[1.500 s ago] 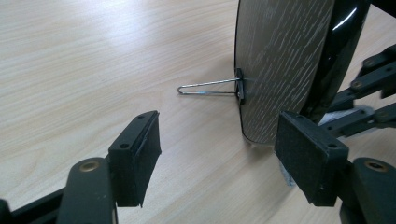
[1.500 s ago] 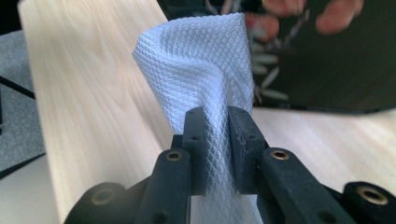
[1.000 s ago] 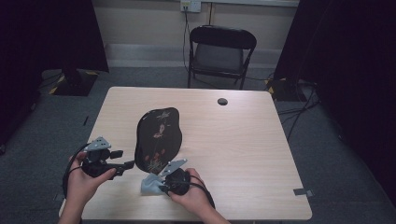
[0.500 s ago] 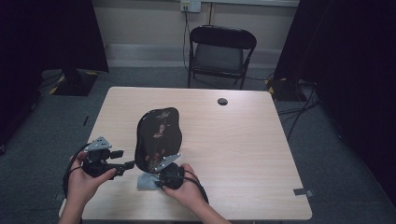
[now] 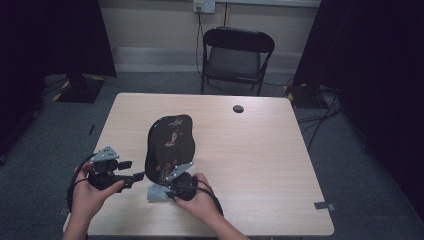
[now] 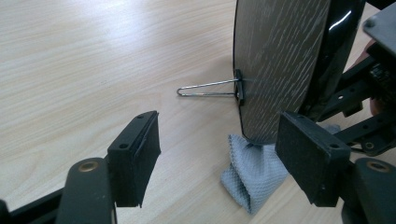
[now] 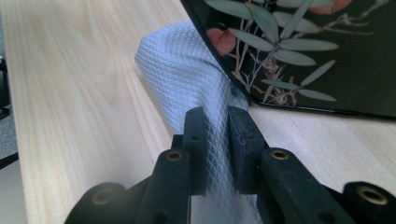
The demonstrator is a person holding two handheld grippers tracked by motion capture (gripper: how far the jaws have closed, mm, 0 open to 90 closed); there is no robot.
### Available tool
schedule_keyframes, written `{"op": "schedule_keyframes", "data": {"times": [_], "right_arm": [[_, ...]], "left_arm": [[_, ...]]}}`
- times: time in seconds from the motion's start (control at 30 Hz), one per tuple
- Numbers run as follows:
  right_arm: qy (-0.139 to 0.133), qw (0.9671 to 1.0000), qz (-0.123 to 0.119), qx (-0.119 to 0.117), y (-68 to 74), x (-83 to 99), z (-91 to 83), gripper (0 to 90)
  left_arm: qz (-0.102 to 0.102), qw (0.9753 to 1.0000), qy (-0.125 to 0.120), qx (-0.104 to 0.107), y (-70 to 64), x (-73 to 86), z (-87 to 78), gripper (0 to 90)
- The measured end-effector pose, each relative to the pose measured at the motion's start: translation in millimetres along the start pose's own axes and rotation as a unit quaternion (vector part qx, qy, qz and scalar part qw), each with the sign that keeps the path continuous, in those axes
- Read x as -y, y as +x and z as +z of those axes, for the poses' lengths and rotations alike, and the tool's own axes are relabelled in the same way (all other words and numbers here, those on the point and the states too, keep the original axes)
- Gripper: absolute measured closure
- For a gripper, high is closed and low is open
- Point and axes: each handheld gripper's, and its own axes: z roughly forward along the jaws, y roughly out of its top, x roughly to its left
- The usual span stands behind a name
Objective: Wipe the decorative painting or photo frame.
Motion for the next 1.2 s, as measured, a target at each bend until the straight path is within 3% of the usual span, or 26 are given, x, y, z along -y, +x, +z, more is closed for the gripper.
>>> {"op": "schedule_keyframes", "data": {"times": [0.8,1.2], "right_arm": [[-0.024,0.999,-0.037,-0.008,15.4,-21.1,-34.8,79.0],[-0.033,0.9984,-0.045,-0.009,21.0,-33.2,-49.3,79.1]], "left_arm": [[-0.004,1.0,0.0,-0.003,2.4,1.1,-1.2,30.9],[-0.004,1.0,-0.003,0.0,3.6,0.6,-3.4,29.9]]}}
